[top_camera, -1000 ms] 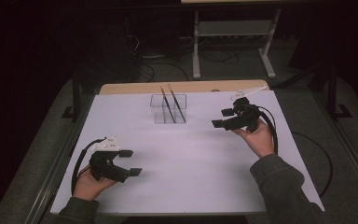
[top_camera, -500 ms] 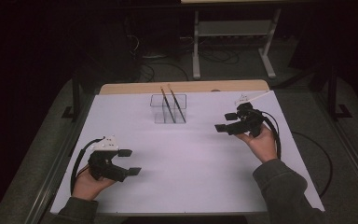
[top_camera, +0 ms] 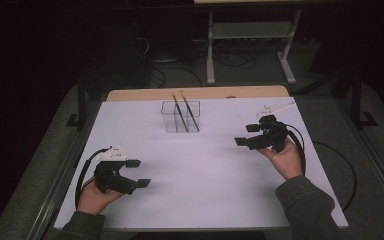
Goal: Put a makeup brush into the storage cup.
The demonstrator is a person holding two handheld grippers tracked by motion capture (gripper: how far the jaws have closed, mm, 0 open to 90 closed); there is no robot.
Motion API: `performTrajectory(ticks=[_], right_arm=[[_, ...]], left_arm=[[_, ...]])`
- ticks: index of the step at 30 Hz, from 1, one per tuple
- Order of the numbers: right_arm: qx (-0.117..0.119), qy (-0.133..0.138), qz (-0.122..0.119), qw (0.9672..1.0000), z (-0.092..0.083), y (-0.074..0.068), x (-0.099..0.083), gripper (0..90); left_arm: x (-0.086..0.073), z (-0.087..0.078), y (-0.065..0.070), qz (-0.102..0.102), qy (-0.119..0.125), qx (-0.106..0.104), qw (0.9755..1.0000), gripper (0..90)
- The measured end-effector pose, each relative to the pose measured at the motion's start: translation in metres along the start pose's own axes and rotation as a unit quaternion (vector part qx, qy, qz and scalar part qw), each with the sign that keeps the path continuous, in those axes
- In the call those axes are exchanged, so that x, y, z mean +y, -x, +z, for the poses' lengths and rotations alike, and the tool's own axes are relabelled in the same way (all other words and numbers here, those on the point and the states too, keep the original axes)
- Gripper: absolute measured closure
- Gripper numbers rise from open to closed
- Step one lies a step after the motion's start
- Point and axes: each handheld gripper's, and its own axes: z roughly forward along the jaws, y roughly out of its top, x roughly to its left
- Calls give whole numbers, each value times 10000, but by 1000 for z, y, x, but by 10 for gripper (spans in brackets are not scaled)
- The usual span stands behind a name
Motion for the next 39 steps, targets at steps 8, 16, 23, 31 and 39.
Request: performTrajectory(ticks=[8,16,23,31,39], right_arm=[[-57,25,-35,10000,-3,-2,-9,223],[-127,60,14,9999,-9,-3,-18,192],[-179,96,24,9998,-12,-4,-26,183],[-248,165,5,9996,-17,-7,-34,163],[-332,133,17,9994,-20,-9,-46,152]], left_arm=[[0,0,-1,43,-35,33,10000,179],[1,0,0,58,-46,65,10000,167],[1,1,1,8,-41,54,10000,162],[1,0,1,-12,-41,26,10000,164],[2,2,2,-49,-7,8,10000,164]])
